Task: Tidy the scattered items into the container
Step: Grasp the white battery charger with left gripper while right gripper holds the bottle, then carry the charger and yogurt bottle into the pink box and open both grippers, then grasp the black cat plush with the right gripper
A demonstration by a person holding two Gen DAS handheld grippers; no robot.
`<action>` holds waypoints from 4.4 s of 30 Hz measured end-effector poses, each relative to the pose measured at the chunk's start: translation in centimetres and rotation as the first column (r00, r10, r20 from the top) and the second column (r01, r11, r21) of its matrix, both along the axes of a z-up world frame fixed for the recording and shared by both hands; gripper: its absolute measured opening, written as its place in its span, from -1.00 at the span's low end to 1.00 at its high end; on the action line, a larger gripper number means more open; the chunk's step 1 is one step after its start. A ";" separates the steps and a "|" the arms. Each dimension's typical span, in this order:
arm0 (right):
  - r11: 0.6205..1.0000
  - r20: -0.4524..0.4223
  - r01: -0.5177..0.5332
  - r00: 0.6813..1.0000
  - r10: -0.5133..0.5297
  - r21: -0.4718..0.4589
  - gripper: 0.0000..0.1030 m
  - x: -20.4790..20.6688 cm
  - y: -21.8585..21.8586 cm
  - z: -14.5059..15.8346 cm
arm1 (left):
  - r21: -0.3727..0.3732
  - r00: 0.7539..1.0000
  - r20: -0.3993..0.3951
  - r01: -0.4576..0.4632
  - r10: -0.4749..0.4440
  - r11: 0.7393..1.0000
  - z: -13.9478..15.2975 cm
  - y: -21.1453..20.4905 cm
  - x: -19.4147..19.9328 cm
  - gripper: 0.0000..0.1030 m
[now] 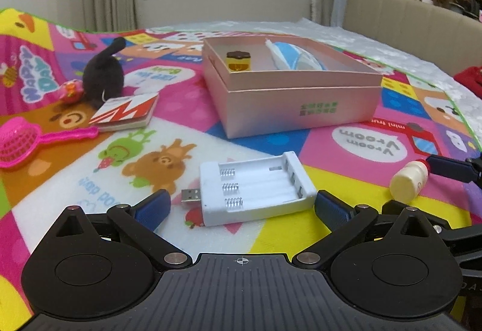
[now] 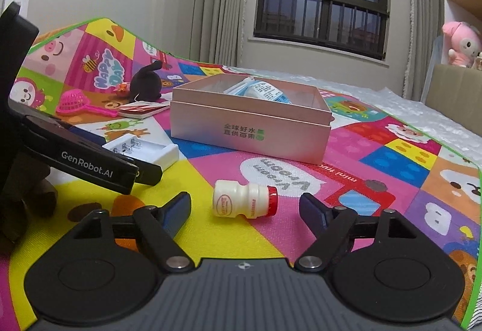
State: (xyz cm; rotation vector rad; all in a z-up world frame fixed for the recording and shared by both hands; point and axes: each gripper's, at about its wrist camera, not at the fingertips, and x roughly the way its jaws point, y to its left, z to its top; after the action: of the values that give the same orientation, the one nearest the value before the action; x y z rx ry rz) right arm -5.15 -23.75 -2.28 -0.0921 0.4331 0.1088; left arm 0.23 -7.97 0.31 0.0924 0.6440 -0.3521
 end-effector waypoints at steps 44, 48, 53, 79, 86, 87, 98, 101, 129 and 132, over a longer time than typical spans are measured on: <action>1.000 -0.151 0.013 0.988 -0.012 0.009 -0.17 -0.4 -1.0 5.5 | -0.109 0.997 0.071 0.042 -0.034 0.993 4.1 3.8 -6.5 0.84; 0.999 -0.076 0.038 0.996 -0.037 0.017 -0.17 -1.6 -2.7 8.2 | -0.081 0.989 0.133 0.082 -0.071 0.993 5.7 2.5 -5.6 0.84; 0.995 0.010 0.068 0.998 -0.069 0.067 -0.17 -2.2 -5.3 10.4 | -0.029 0.970 0.209 0.133 -0.125 0.991 7.4 -0.7 -2.3 0.84; 0.986 -0.139 0.070 0.989 -0.049 0.149 -0.17 4.9 -5.6 7.2 | -0.138 0.997 0.060 0.058 -0.050 0.989 3.7 2.5 2.5 1.00; 0.987 -0.133 0.017 0.991 0.004 0.161 -0.17 10.2 -2.2 10.2 | -0.189 0.998 0.060 -0.004 0.015 0.982 3.2 5.3 2.2 1.00; 0.986 -0.137 0.024 0.991 -0.001 0.165 -0.17 11.6 -1.9 10.6 | -0.209 0.998 0.053 -0.014 0.025 0.978 3.1 5.8 2.2 1.00; 0.989 -0.229 0.143 0.965 -0.129 0.048 -0.21 21.1 1.1 10.7 | -0.376 0.998 0.011 -0.054 0.063 0.925 2.6 10.6 1.8 1.00; 0.987 -0.345 0.140 0.933 -0.104 0.081 -0.45 22.1 2.1 8.7 | -0.399 0.998 0.011 -0.059 0.069 0.915 2.6 11.6 1.5 1.00; 0.982 -0.335 -0.178 0.931 0.146 -0.067 0.74 34.3 25.9 6.8 | -0.452 0.973 -0.037 -0.219 0.227 0.865 1.7 17.6 1.8 1.00; 0.990 -0.367 -0.133 0.924 0.108 -0.043 0.73 36.7 26.5 5.3 | -0.436 0.977 -0.040 -0.205 0.209 0.876 1.3 17.3 2.1 1.00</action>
State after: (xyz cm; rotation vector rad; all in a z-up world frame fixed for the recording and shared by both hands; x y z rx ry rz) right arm 31.54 2.77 3.04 -0.1666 0.8035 0.2345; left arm 2.28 9.36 1.65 -0.4067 0.5465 -0.2813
